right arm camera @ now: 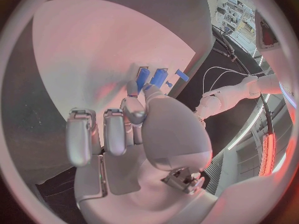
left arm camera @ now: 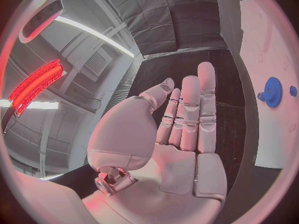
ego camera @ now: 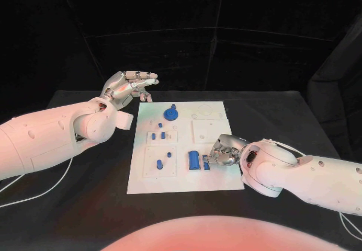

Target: Assemble the parts on the task board

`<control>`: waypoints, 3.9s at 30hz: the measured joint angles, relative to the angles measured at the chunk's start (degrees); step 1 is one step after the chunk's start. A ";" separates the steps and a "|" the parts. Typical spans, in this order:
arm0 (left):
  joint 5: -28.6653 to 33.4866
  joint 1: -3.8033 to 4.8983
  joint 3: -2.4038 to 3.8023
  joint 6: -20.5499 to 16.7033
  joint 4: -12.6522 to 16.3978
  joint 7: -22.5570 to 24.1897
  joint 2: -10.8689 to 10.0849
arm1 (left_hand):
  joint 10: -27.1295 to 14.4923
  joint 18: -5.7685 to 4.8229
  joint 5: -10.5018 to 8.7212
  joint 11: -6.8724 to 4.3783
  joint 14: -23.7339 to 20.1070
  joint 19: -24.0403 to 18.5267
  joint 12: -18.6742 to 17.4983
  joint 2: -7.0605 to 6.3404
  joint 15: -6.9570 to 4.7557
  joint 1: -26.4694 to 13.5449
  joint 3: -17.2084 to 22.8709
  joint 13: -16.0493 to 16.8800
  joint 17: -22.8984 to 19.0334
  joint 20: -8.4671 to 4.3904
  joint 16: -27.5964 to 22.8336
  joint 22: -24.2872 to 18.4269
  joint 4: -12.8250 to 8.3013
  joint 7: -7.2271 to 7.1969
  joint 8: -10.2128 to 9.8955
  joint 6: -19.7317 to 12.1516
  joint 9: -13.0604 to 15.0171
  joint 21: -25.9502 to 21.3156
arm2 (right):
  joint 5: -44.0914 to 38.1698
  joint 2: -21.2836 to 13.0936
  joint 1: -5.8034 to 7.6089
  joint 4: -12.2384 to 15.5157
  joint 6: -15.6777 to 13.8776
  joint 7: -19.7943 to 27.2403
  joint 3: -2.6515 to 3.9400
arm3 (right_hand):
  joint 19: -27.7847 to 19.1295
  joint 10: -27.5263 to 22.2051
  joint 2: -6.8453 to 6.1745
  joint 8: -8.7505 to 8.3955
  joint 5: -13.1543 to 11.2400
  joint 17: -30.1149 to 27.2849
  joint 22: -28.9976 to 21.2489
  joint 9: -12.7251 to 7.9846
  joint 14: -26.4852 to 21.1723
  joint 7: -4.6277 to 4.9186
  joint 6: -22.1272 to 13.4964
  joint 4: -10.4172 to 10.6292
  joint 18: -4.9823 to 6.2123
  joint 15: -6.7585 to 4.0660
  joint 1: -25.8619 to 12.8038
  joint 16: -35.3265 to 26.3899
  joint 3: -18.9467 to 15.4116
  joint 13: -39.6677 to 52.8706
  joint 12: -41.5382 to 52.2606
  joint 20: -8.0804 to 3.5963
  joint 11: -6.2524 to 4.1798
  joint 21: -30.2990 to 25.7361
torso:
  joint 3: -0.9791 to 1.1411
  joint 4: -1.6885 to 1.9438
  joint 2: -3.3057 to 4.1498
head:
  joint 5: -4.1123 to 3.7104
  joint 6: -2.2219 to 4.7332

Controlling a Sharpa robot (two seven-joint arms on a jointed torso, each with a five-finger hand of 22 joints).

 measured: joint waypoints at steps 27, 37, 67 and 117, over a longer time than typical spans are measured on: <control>0.00 0.00 0.00 0.01 -0.13 -0.07 -0.05 | 0.00 0.00 0.00 0.00 0.00 0.00 0.25 0.00 0.00 0.00 0.00 0.02 -0.07 0.00 0.00 -0.02 0.00 0.00 0.00 0.00 0.00 0.00 | 1.49 -4.09 0.02 0.90 -2.22 6.72 0.00 | -0.45 -4.07 1.68 -4.03 -13.32 -4.35 0.00 0.08 0.09 3.36 -8.42 -4.19 0.00 1.40 1.06 -4.73 -9.02 -5.26 -8.95 1.10 2.59 -3.89 | 0.02 -0.08 -0.15 | -0.11 0.47; 0.19 -0.01 -0.02 0.44 -2.00 -0.04 0.57 | -0.13 0.00 0.00 -0.13 -2.78 -2.22 1.80 -0.01 0.18 -1.07 -1.62 0.02 -1.00 0.41 -1.13 -1.00 0.62 -0.23 0.70 -0.23 0.00 -1.90 | 28.42 -3.85 4.54 -8.87 -4.79 29.01 0.04 | -26.50 -18.88 5.52 -6.05 -13.01 -47.32 -34.52 -2.87 -12.84 8.03 -13.09 -7.65 8.08 6.12 9.99 -53.24 -8.93 -38.65 -48.57 5.73 7.63 -50.26 | -0.13 0.02 -1.09 | -0.90 2.17; 3.71 -3.80 0.55 1.35 -15.51 -0.19 8.49 | -15.96 -1.24 -1.54 1.08 -34.97 -43.64 -13.66 1.05 5.87 -20.37 -13.15 -3.15 -21.08 5.29 -48.48 -23.49 5.86 -2.41 -6.71 -17.45 -2.88 -33.29 | 60.29 13.24 6.77 -38.68 0.89 58.75 0.29 | -44.55 -40.01 4.13 -10.30 -16.26 -73.49 -63.87 -17.08 -39.82 6.90 -29.05 -16.49 6.65 11.09 -13.46 -80.66 -6.52 -66.77 -56.61 9.35 9.36 -84.92 | -0.28 -0.59 -5.45 | -0.65 8.51; 1.00 -11.06 7.75 -37.87 13.21 -1.43 0.32 | -54.69 -9.28 -2.46 -7.16 -71.38 -71.59 -18.69 0.82 -1.60 -70.53 -22.61 -4.16 -22.18 -6.87 -57.52 -30.86 9.16 -11.36 -9.08 -55.39 -3.97 -34.40 | 76.60 7.10 4.68 -15.37 -24.95 63.99 2.06 | -83.62 -81.86 2.44 -11.26 -22.73 -74.86 -74.86 -21.13 -83.35 -2.12 -67.27 -16.70 -1.37 4.74 -70.47 -81.53 -1.14 -67.98 -57.52 -1.74 1.76 -87.02 | 2.01 -0.71 -5.72 | 1.68 13.33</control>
